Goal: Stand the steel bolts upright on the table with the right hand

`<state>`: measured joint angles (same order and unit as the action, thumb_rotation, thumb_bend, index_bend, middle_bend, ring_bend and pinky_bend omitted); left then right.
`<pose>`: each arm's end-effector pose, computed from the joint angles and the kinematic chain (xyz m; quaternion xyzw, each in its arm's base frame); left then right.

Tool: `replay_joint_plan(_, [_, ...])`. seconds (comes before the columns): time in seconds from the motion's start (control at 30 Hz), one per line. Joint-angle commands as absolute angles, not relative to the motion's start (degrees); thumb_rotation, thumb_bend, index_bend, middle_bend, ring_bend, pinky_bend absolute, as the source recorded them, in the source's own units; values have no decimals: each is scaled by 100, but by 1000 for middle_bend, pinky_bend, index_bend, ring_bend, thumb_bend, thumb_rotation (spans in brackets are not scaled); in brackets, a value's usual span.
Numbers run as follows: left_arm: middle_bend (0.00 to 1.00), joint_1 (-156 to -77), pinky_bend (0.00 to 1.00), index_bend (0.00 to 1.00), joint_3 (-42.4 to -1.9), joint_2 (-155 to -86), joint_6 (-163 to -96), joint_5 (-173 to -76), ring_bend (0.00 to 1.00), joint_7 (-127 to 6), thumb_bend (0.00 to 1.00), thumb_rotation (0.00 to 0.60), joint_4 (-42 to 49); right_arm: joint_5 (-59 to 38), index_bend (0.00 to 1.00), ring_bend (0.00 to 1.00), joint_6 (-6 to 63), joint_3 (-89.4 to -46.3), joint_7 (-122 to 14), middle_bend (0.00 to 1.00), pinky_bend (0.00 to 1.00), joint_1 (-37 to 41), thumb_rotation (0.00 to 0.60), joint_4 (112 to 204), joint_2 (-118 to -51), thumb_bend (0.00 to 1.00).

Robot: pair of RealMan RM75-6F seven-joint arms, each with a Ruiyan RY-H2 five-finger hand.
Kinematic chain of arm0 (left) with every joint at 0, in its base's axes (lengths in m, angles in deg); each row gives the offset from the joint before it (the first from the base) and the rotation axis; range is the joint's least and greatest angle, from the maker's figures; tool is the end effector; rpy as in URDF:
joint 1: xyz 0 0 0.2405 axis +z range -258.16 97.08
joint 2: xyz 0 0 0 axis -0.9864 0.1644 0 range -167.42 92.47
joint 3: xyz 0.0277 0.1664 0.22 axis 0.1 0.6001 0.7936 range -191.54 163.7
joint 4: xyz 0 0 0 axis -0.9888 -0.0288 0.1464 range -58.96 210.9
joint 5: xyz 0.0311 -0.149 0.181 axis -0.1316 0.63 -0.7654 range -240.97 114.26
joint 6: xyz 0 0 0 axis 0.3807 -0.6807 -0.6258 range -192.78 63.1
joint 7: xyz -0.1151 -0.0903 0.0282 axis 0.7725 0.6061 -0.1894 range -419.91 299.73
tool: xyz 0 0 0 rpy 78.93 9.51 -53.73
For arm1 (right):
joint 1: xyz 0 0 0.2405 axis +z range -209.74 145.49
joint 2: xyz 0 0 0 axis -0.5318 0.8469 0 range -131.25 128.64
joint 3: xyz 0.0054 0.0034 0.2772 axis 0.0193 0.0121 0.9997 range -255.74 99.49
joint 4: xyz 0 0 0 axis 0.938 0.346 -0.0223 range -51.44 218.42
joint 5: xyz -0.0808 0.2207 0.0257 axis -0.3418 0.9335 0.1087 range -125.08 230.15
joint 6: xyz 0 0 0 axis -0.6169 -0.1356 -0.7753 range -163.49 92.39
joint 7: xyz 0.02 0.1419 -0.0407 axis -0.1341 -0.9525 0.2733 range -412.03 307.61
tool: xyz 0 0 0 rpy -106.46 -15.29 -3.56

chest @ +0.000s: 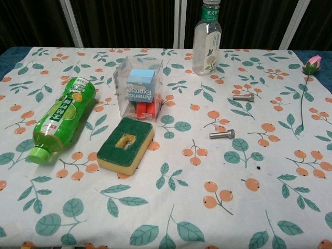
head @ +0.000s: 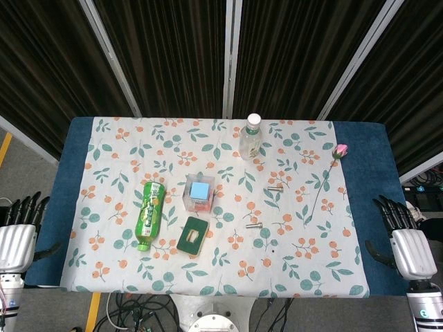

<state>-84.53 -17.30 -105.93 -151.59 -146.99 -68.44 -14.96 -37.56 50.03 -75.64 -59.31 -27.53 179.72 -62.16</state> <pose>-0.3440 0.1865 0.1274 -0.5894 -0.3639 -0.3587 0.6257 -0.3213 -0.1854 0.1530 0.5890 -0.4123 0.4390 0.5389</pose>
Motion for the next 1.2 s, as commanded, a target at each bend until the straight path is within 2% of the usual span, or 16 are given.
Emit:
replay_joint_plan(0.03, [0,-8462,0,94,-1733,-10607,-15140,-14685,0,-6867,60,600,-1479,-3742,0,0,4980,-7565,-5928,41,0,-2747,600,17979,-6215,221])
replay_joint_plan(0.33, [0,-8447,0,94,-1707,-10621,-15152,-14711,0,-6829,60,600,-1470,-3840,0,0,4754,-7644,-6073,42,0,-2634,600,18040,-6157,222])
replay_joint_plan(0.57, [0,-8416,0,94,-1684,-10645,-15184,-14734,0,-6760,60,600,-1415,-4186,13,0,4082,-7601,-5845,79,0,-2054,600,18376,-6226,221])
replay_joint_plan(0.8, [0,-8384,0,94,-1669,-10643,-15217,-14744,0,-6708,60,600,-1396,-3813,96,0,2717,-7249,-5035,109,0,-1049,600,18698,-6698,223])
replay_joint_plan(0.87, [0,-8373,0,94,-1667,-10641,-15223,-14737,0,-6701,60,600,-1403,-3558,159,0,2413,-7100,-4636,140,0,-782,600,18694,-6984,223])
replay_joint_plan(0.93, [0,-8365,0,94,-1664,-10644,-15236,-14745,0,-6696,60,600,-1404,-3308,235,0,2208,-6994,-4262,166,0,-585,600,18624,-7262,220])
replay_joint_plan(1.0, [0,-8358,0,94,-1658,-10645,-15243,-14755,0,-6695,60,600,-1404,-2975,297,0,1982,-6903,-3830,177,0,-376,600,18530,-7561,173])
replay_joint_plan(1.07, [0,-8348,0,94,-1654,-10640,-15250,-14755,0,-6685,60,600,-1400,-2624,326,0,1819,-6842,-3304,178,0,-189,600,18427,-7825,141])
replay_joint_plan(1.2, [0,-8331,0,95,-1651,-10643,-15251,-14738,0,-6659,60,600,-1380,-2099,359,0,1757,-6811,-2214,175,0,106,600,18198,-8312,142])
